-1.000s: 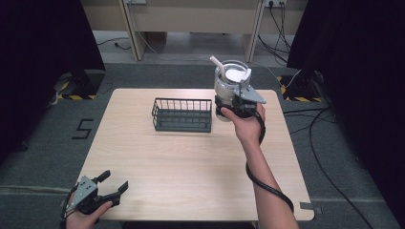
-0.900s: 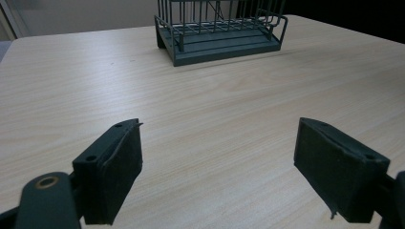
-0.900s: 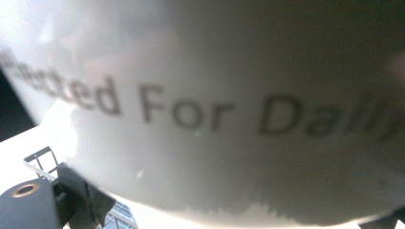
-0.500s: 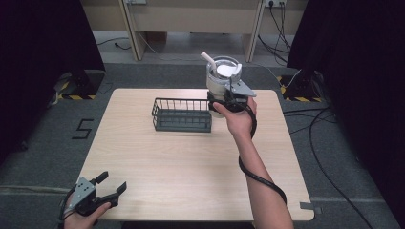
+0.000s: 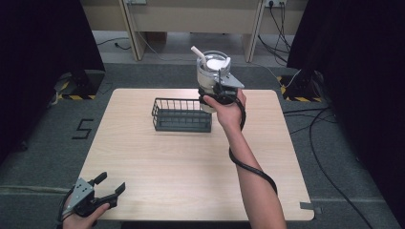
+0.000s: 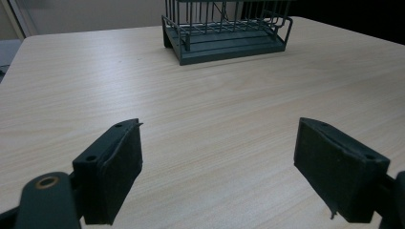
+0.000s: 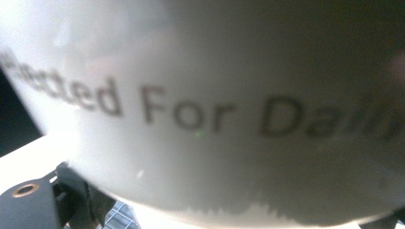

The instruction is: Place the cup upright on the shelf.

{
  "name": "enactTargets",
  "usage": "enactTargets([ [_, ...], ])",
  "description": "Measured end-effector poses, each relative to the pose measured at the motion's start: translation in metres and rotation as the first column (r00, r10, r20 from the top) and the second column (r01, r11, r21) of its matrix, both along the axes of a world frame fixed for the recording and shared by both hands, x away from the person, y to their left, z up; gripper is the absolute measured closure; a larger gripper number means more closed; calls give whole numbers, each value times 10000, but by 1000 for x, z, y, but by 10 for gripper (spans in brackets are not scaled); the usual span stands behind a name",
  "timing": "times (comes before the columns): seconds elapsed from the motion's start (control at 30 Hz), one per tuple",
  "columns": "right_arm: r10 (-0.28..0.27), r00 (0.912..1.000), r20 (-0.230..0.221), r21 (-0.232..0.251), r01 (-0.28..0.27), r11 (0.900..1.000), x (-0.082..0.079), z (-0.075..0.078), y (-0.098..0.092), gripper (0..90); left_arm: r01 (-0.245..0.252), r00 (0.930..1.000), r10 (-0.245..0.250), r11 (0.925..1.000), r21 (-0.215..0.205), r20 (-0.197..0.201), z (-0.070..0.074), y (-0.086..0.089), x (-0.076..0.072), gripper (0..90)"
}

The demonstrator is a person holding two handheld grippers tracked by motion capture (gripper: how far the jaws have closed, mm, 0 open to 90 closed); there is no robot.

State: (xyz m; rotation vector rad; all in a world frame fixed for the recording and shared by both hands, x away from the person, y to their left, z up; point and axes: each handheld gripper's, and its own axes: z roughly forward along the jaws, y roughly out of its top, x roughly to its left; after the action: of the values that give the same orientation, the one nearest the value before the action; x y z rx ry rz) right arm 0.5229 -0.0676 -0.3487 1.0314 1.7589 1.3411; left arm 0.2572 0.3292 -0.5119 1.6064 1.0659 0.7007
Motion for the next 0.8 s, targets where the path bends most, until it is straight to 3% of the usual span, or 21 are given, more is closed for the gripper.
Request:
enactTargets([
  [0.8,289,9986,-440,233,-279,9993,27,-19,40,98,42,10000,-42,9999,-100,4,0,0,0,161],
])
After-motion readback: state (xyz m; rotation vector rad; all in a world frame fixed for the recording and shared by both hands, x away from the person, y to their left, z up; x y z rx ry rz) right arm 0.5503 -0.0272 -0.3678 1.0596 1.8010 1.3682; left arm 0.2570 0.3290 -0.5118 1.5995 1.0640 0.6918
